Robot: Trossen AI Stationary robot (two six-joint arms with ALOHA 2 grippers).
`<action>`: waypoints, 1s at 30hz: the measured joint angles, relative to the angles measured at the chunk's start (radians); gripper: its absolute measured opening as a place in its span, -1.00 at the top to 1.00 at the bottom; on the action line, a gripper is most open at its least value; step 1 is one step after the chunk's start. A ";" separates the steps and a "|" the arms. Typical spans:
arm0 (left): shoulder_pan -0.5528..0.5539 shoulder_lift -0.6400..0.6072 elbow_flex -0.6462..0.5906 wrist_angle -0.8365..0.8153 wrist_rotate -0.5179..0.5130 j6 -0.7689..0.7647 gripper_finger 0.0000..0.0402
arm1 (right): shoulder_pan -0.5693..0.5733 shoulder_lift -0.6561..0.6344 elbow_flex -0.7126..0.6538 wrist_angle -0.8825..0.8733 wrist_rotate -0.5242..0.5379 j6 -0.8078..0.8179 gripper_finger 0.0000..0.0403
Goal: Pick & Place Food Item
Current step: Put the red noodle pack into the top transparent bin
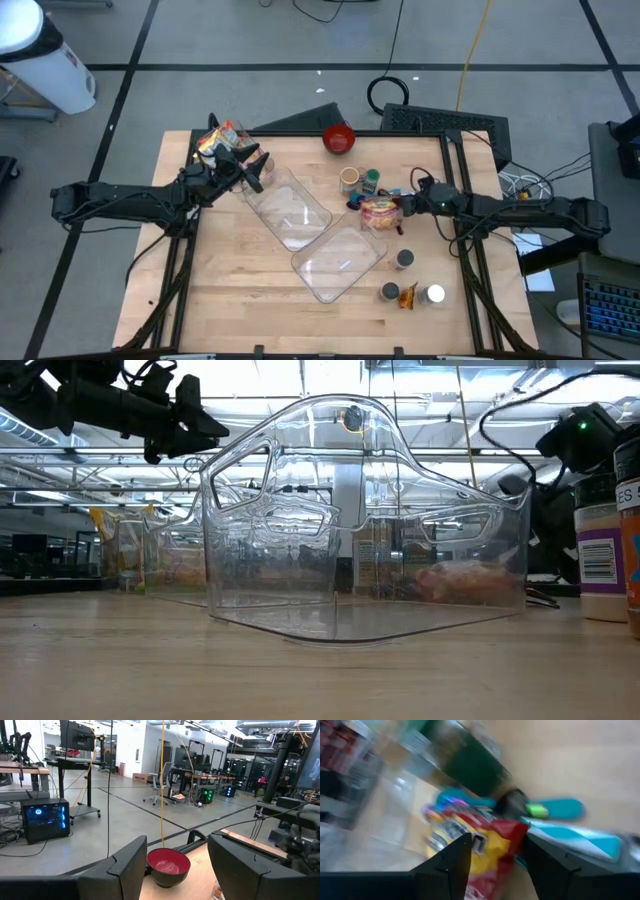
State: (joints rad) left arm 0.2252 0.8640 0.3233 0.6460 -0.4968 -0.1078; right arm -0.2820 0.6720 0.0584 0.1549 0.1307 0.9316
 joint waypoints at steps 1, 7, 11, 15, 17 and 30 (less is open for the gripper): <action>0.000 0.000 0.000 0.000 0.000 0.000 -0.09 | 0.000 0.000 -0.001 0.001 0.000 -0.001 0.20; 0.000 0.000 0.000 0.000 0.000 0.000 -0.09 | 0.000 0.001 -0.003 -0.001 0.003 -0.037 0.40; 0.000 0.000 0.000 0.000 0.000 0.000 -0.09 | 0.000 0.001 -0.004 -0.002 0.001 -0.065 0.60; 0.000 0.000 0.000 -0.001 0.000 0.000 -0.09 | 0.000 0.001 -0.004 -0.002 0.001 -0.095 0.82; 0.000 0.000 0.000 -0.001 0.000 0.000 -0.09 | 0.000 0.001 -0.003 0.005 0.003 -0.122 0.93; 0.000 0.000 0.000 -0.001 0.000 -0.006 -0.09 | 0.018 -0.022 0.161 0.002 -0.003 -0.366 1.00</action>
State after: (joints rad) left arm 0.2253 0.8641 0.3233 0.6449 -0.4967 -0.1139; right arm -0.2643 0.6498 0.2195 0.1569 0.1279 0.5659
